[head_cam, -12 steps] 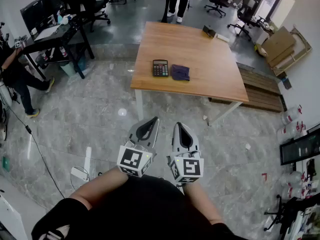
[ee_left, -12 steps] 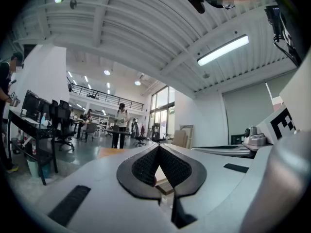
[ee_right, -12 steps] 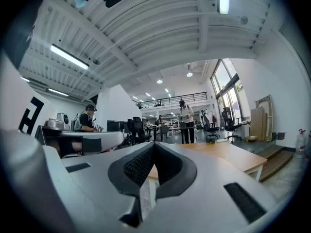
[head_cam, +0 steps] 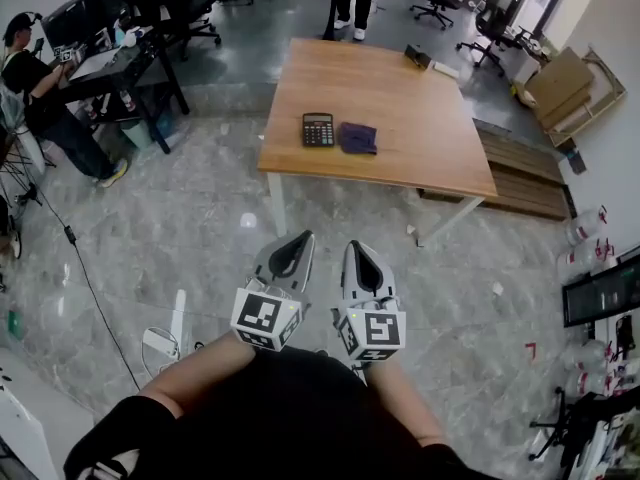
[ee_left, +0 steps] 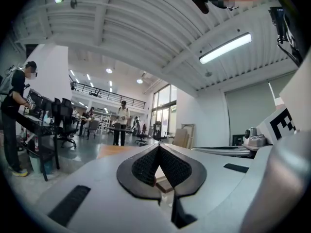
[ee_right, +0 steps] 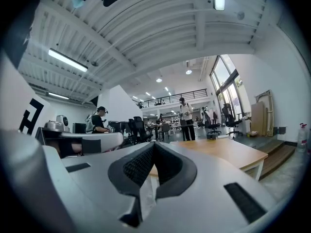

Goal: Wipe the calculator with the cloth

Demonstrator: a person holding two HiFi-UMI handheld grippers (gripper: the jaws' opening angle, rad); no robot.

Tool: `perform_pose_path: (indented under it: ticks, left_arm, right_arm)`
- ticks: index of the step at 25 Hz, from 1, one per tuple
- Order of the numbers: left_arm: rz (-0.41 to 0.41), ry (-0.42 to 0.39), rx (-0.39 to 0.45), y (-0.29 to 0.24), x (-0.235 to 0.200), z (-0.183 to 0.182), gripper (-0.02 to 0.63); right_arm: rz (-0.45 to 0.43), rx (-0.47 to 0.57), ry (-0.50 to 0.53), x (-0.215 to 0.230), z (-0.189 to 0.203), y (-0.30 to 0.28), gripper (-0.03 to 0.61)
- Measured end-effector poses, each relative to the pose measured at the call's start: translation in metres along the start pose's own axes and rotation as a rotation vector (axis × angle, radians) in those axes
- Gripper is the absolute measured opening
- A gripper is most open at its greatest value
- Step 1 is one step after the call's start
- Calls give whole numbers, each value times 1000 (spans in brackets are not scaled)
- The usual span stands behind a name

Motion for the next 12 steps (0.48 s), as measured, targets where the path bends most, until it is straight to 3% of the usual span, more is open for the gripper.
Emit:
perform_pose_path:
  ticks: [12]
  left_arm:
    - [-72, 30, -23, -18, 39, 17, 8]
  right_arm:
    - [-35, -18, -79, 50, 9, 19, 15]
Point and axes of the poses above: the fingertips, and each gripper's own axes: y backward along the fingers, x to its right, z out of its underside, the point moved 10 cm from there along y, backward along the fingers, and after that the axes turned 3 degrees about x, right-handed, at the moved point
